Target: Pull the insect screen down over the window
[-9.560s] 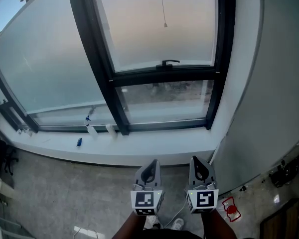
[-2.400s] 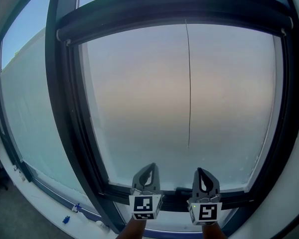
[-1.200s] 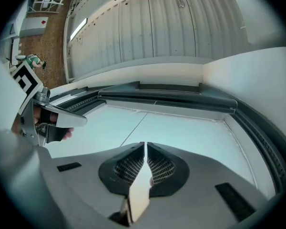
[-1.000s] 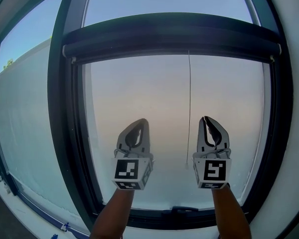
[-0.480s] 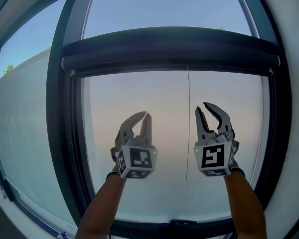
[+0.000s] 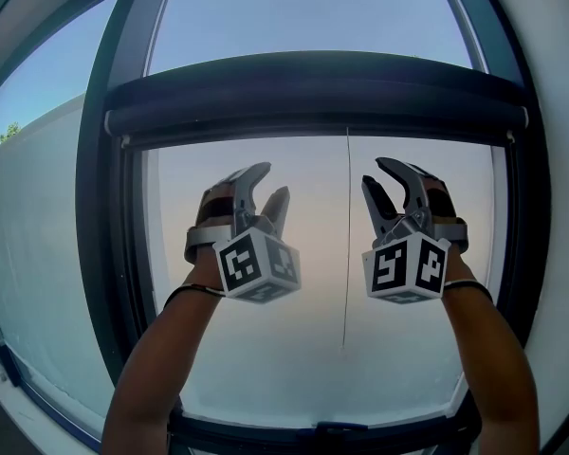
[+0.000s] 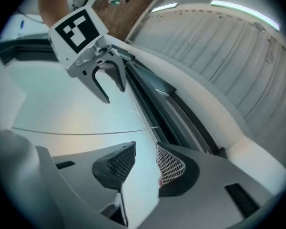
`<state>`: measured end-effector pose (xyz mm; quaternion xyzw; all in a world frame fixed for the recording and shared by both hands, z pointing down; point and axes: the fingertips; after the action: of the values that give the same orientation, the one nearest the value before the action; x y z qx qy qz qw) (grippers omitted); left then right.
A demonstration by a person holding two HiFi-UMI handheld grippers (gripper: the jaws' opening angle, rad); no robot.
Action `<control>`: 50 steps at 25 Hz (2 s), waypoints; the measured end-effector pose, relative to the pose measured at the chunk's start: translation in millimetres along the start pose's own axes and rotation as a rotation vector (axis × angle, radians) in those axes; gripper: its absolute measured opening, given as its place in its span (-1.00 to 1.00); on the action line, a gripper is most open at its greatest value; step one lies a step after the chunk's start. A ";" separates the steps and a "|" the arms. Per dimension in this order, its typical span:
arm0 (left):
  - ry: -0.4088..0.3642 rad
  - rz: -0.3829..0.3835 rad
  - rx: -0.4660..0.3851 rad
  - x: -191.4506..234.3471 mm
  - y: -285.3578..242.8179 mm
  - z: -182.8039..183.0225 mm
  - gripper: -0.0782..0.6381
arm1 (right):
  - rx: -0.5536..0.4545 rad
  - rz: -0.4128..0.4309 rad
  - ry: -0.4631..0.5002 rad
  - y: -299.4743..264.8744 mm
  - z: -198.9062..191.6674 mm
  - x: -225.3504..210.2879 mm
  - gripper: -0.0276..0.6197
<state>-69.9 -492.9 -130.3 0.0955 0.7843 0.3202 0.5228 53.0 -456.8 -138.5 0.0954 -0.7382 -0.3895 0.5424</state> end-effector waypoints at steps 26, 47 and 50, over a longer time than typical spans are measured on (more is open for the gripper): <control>-0.335 -0.019 0.130 45.0 -38.1 18.7 -0.04 | 0.192 0.083 0.331 -63.0 -18.8 -27.3 -0.27; -0.406 -0.022 0.118 38.6 -49.5 10.2 0.02 | 0.238 0.126 0.453 -67.0 -31.0 -16.7 -0.03; -0.392 -0.020 0.118 36.6 -48.9 8.4 0.04 | 0.229 0.109 0.439 -67.2 -30.3 -14.6 0.03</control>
<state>-69.4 -509.7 -189.6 0.1785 0.6857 0.2436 0.6623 66.4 -508.4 -191.4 0.1987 -0.6461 -0.2435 0.6955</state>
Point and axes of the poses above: the fingertips, and each gripper's own axes: y backward along the fingers, x to its left, z out of its top, and after that the axes turned 4 degrees about x, right-handed
